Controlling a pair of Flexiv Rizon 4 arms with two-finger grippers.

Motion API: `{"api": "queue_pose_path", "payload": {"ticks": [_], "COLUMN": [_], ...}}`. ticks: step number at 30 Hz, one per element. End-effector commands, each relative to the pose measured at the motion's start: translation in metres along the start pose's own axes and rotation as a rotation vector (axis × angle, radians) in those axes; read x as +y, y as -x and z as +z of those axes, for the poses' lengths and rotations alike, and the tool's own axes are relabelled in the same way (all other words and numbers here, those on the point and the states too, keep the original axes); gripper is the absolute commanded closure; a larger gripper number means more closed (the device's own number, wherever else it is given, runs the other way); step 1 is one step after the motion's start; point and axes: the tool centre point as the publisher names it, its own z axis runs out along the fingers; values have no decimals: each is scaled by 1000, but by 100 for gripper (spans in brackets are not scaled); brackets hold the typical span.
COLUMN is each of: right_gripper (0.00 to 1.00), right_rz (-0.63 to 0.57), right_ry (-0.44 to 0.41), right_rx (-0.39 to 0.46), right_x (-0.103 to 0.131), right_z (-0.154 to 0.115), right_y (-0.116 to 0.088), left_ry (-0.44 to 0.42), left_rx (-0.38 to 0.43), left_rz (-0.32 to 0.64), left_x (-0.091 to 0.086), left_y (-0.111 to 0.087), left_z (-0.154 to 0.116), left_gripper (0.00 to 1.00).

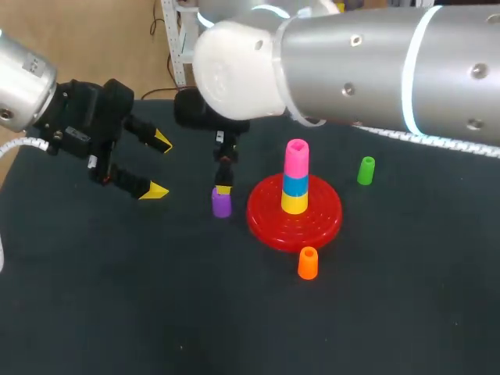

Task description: Pick up and stack the cylinders on the red base in this order: pink,purple,orange,green

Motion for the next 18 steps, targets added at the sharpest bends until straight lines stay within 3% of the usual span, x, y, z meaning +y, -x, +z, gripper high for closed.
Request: {"api": "queue_pose_path", "payload": {"ticks": [1,18], "right_gripper": [0,0], "right_rz": [1,6], "right_ry": [17,41], "right_rx": [35,33], "right_x": [-10,-5], "right_z": [10,29], "right_y": [8,4], "left_ry": [1,1], "left_rx": [1,1], "left_rz": [0,0], "left_x": [0,0], "left_y": [0,0], "left_z": [1,1], "left_gripper": [0,0]}}
